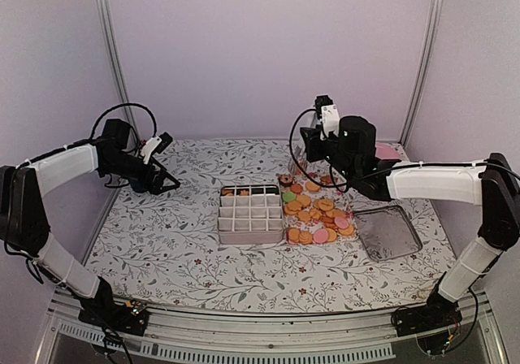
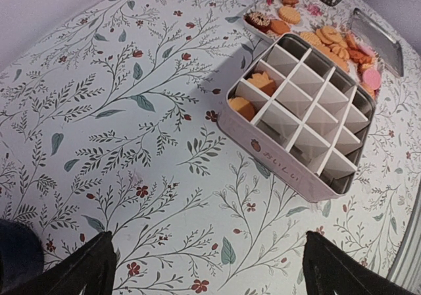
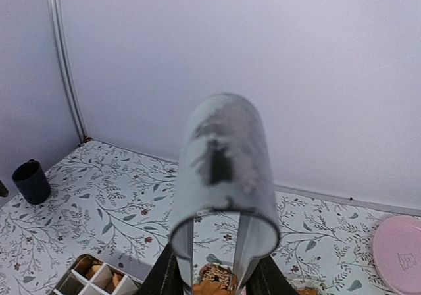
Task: Pack the cookies
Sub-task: Place the fake cookies in the empty pocket of the box.
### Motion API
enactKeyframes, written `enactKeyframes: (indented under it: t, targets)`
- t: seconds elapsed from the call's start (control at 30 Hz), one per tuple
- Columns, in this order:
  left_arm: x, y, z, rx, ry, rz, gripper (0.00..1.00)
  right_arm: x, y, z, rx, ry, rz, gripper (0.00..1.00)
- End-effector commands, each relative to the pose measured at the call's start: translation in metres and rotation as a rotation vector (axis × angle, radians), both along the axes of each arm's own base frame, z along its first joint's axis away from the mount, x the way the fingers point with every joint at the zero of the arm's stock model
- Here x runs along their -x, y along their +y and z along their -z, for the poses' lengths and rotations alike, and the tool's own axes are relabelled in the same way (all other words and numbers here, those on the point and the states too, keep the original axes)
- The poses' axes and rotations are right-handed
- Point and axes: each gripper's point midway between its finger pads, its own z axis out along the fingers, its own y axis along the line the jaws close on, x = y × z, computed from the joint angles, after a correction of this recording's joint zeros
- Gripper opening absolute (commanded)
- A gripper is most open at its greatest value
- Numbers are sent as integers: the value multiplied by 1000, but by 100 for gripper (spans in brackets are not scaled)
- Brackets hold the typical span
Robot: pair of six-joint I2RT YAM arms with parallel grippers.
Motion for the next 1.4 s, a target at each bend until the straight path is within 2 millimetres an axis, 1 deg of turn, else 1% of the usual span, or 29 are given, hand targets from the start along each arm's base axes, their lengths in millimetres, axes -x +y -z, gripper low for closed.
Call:
enactKeyframes:
  t: [0.0,0.03,0.1,0.2,0.3,0.37,0.53,0.77,0.8,0.9,1.0,1.1,1.37]
  targets:
    - [-2,-1,-7,4,-19,5,99,15,51,-38,-70,-71,-144,13]
    - [-2,-1,-7,5,-19,5,99,16,60,-34,-65,-64,-166,13]
    - [-1,-1,-6,6,-17,6,99,18,80,-38,-70,-73,-205,14]
    - [0,-1,-6,4,-19,6,99,16,101,-27,-51,-62,-241,14]
    - [1,-1,-6,2,-20,9,99,11,114,-11,-26,-45,-253,14]
    - [2,-1,-5,4,-18,11,99,9,119,-6,-21,-38,-260,14]
    - [2,-1,-5,5,-20,13,99,8,125,4,-9,-23,-278,16]
    - [2,-2,-8,8,-29,15,99,3,125,19,12,-2,-259,18]
    - [2,-2,-8,8,-31,15,99,2,126,21,15,1,-257,23]
    - [2,-1,-10,2,-33,12,99,0,127,26,53,-5,-257,27]
    - [2,0,-11,-1,-37,10,99,0,129,27,57,-1,-264,32]
    - [2,0,-12,1,-38,11,99,0,128,26,59,0,-261,34]
    - [1,0,-15,3,-40,6,99,5,128,10,43,-19,-280,38]
